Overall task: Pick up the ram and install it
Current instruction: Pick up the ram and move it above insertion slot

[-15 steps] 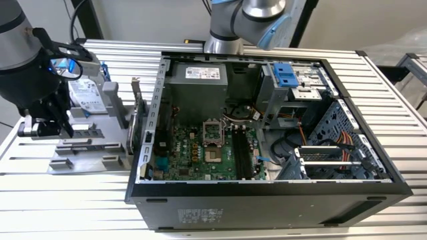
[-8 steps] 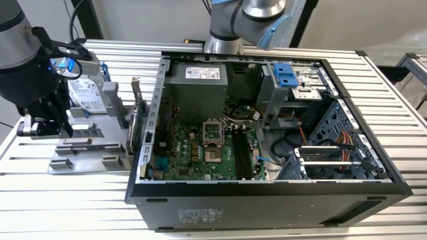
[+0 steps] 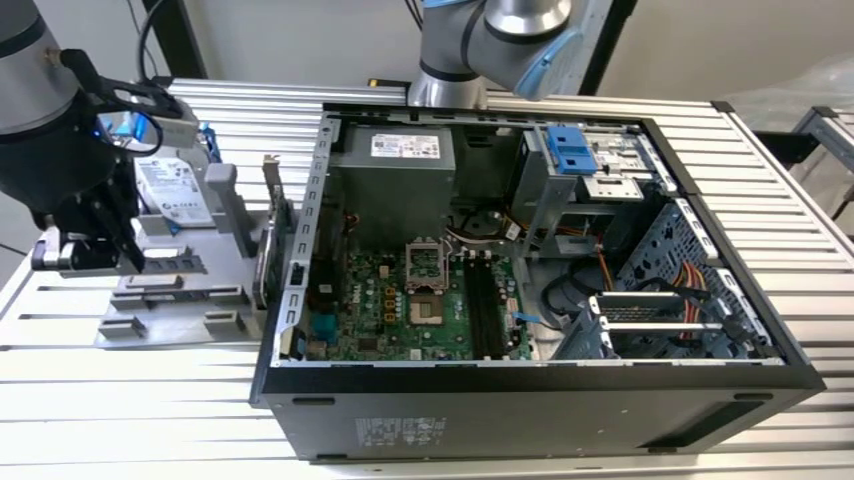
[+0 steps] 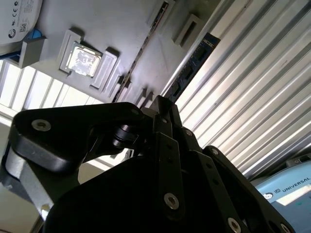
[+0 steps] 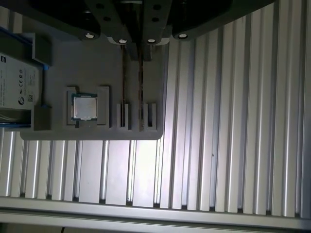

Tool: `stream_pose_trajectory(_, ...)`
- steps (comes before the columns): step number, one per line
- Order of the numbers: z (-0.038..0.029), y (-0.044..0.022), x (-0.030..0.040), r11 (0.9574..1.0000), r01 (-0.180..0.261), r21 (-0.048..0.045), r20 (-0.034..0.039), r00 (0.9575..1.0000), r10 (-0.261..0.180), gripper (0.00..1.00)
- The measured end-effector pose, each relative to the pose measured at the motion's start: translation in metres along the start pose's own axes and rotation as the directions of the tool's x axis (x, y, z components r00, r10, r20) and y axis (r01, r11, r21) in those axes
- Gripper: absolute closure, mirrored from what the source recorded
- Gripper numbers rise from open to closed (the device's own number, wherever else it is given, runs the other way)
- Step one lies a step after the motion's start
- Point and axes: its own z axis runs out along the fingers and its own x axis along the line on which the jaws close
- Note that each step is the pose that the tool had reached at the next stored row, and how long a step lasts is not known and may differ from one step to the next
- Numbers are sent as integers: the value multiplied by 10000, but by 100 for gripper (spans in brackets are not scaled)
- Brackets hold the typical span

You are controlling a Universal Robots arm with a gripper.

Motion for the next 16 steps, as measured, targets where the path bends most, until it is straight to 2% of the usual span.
stream_pose_trajectory(16, -69, 5, -2, 10000, 0, -1, 0, 10000, 0, 100)
